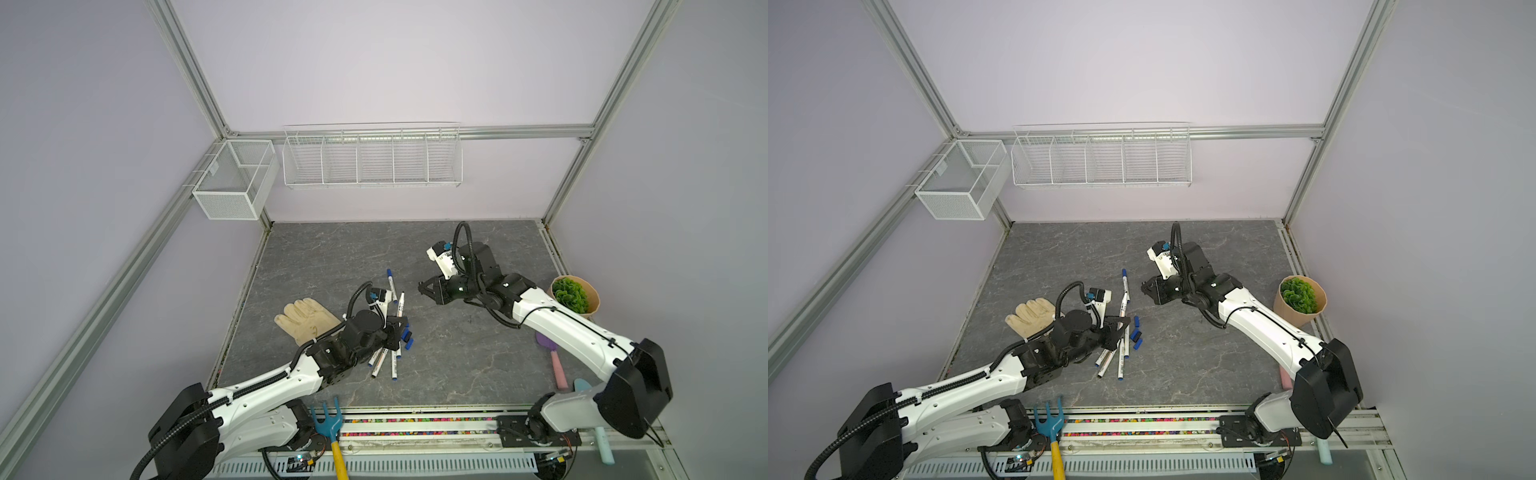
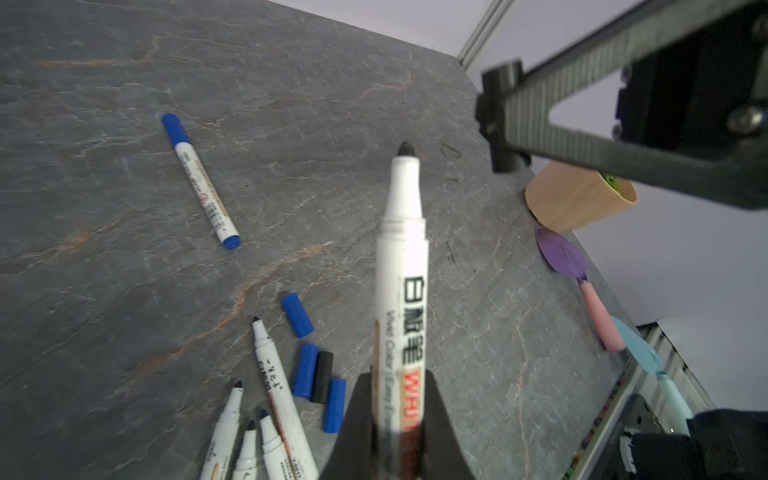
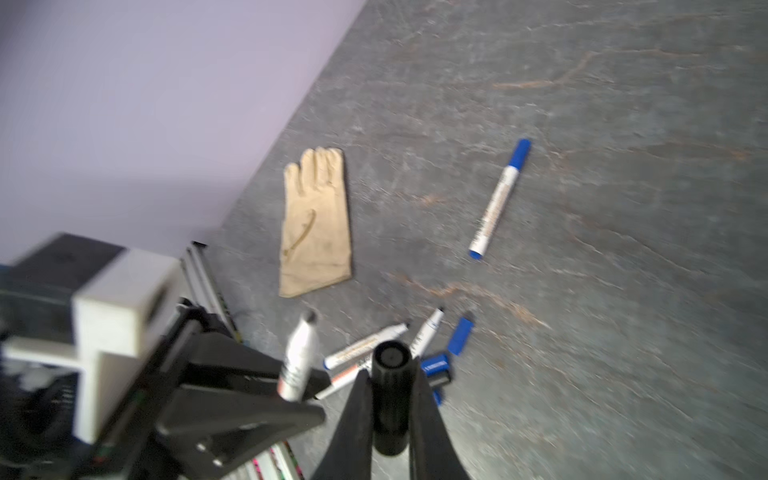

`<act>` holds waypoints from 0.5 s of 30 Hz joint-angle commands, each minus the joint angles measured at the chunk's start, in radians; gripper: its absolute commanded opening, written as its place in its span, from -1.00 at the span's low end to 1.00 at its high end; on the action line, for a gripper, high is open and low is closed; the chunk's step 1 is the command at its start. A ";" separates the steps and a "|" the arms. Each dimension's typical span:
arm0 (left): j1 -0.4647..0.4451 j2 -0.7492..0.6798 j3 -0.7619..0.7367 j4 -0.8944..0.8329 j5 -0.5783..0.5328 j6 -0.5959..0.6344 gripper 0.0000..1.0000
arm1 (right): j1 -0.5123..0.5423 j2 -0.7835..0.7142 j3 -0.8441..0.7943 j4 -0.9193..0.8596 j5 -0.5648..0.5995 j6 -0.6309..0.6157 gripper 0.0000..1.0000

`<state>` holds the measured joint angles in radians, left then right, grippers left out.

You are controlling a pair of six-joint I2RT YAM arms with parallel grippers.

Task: Insert the pens into the pen caps
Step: 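Bring the black cap over the marker tip held by the left gripper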

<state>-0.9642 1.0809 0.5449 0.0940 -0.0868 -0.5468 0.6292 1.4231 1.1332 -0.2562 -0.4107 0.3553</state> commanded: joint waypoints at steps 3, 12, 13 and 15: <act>-0.017 0.018 0.007 0.053 0.026 0.028 -1.00 | -0.004 -0.014 -0.038 0.213 -0.142 0.138 -0.78; -0.022 0.005 0.013 0.056 0.028 0.038 -1.00 | -0.004 0.024 -0.033 0.190 -0.126 0.143 -0.78; -0.022 0.003 0.014 0.054 0.027 0.040 -1.00 | -0.004 0.027 -0.033 0.185 -0.121 0.141 -0.78; -0.022 -0.001 0.014 0.056 0.027 0.041 -1.00 | -0.005 0.036 -0.030 0.176 -0.118 0.136 -0.78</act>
<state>-0.9821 1.0969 0.5449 0.1242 -0.0689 -0.5285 0.6289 1.4380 1.1099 -0.0772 -0.5278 0.4828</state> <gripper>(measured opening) 0.128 0.143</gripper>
